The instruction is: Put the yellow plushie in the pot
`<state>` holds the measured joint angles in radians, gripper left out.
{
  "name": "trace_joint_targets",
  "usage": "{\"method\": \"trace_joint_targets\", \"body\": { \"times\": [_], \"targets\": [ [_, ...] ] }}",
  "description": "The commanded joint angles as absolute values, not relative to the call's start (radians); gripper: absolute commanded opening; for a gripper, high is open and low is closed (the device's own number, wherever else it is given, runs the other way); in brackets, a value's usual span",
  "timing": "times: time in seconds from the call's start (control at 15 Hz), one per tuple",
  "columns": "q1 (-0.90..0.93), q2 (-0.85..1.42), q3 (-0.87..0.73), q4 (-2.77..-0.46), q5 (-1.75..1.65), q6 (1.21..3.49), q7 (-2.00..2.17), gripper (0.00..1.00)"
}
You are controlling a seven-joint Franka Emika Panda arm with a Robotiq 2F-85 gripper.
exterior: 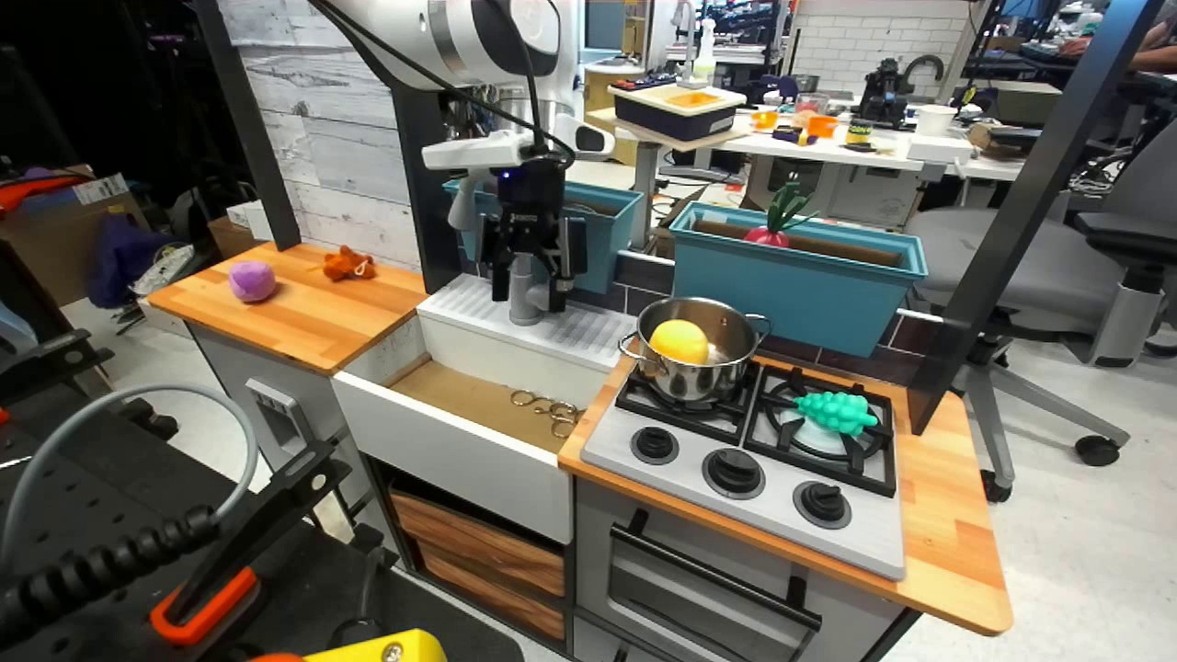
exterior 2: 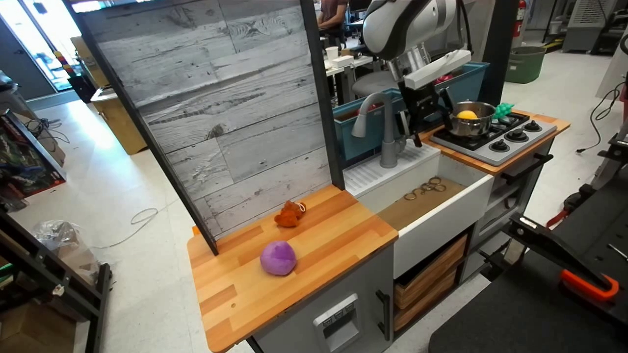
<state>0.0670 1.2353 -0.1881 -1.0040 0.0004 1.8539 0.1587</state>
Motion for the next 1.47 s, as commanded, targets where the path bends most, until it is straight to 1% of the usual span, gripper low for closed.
{"method": "trace_joint_targets", "body": {
  "times": [0.0, 0.27, 0.33, 0.53, 0.8, 1.13, 1.27, 1.33, 1.4],
  "targets": [
    [0.116, 1.088, -0.191, -1.247, -0.054, 1.936, 0.061, 1.0],
    [0.159, 0.98, -0.199, -1.443, -0.116, 1.916, -0.009, 1.0],
    [0.145, 0.955, -0.164, -1.486, -0.178, 1.917, 0.003, 1.0],
    [0.165, 0.877, -0.153, -1.634, -0.281, 1.964, 0.029, 1.0],
    [0.19, 0.765, -0.135, -1.837, -0.406, 2.09, 0.075, 1.0],
    [0.199, 0.61, -0.111, -2.095, -0.516, 2.331, 0.119, 1.0],
    [0.19, 0.576, -0.099, -2.138, -0.503, 2.352, 0.132, 1.0],
    [0.19, 0.653, -0.1, -2.045, -0.491, 2.299, 0.124, 1.0],
    [0.19, 0.63, -0.097, -2.074, -0.491, 2.309, 0.129, 1.0]
  ]
}}
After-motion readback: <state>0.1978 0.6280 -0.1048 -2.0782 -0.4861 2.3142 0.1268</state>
